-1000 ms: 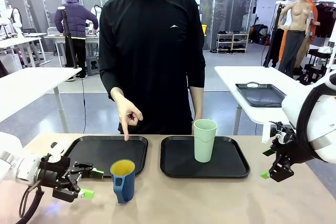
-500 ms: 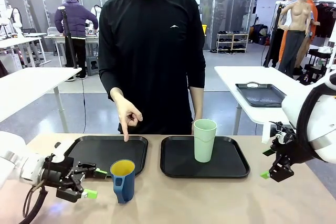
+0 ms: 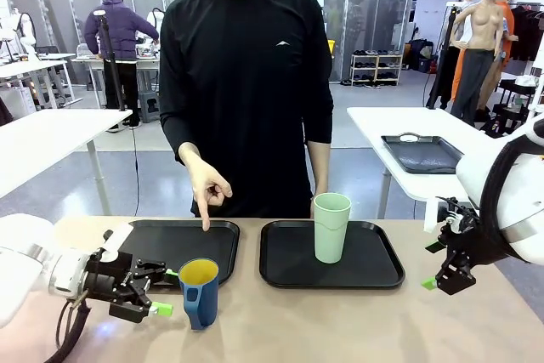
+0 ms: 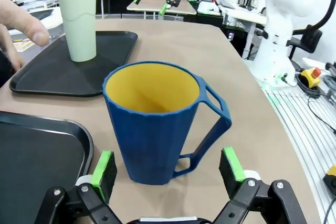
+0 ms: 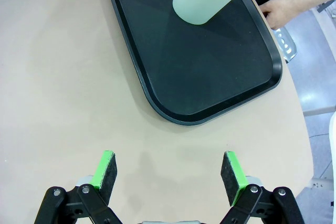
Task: Sort and store the cups by type.
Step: Pick up the Handle plastic cup and place it into the empty Flat Tray.
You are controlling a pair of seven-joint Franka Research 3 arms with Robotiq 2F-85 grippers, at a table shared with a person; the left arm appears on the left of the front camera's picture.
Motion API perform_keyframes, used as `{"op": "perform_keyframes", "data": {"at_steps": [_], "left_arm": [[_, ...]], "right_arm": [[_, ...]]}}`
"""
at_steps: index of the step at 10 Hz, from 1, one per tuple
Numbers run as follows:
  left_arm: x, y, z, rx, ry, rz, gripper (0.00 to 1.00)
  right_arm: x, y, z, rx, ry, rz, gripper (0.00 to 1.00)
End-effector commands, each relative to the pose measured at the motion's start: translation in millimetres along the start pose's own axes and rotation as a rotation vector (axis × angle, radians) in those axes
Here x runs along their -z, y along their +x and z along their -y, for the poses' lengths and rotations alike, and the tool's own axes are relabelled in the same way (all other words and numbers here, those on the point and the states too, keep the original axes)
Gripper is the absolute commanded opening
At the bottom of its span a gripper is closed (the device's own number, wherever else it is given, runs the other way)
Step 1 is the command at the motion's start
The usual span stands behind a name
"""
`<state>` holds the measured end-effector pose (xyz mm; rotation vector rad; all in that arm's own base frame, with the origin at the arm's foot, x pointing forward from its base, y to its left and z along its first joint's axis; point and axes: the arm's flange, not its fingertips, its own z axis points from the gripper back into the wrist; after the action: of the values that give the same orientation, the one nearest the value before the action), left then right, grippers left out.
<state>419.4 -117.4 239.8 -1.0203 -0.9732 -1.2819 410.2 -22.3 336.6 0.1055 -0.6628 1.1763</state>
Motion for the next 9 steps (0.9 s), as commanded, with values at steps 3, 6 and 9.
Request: {"op": "perform_keyframes", "data": {"at_steps": [3, 6, 9], "left_arm": [[19.5, -8.0, -6.6, 0.045, 0.021, 0.034, 1.00], [26.3, -9.3, -11.1, 0.047, 0.045, 0.065, 1.00], [33.2, -9.1, -13.2, 0.049, 0.033, 0.075, 1.00]], "right_arm": [[-0.4, -0.6, 0.6, 0.005, -0.006, 0.004, 1.00], [-0.4, -0.6, 0.6, 0.005, -0.006, 0.004, 1.00], [-0.4, -0.6, 0.6, 0.005, -0.006, 0.004, 1.00]]}}
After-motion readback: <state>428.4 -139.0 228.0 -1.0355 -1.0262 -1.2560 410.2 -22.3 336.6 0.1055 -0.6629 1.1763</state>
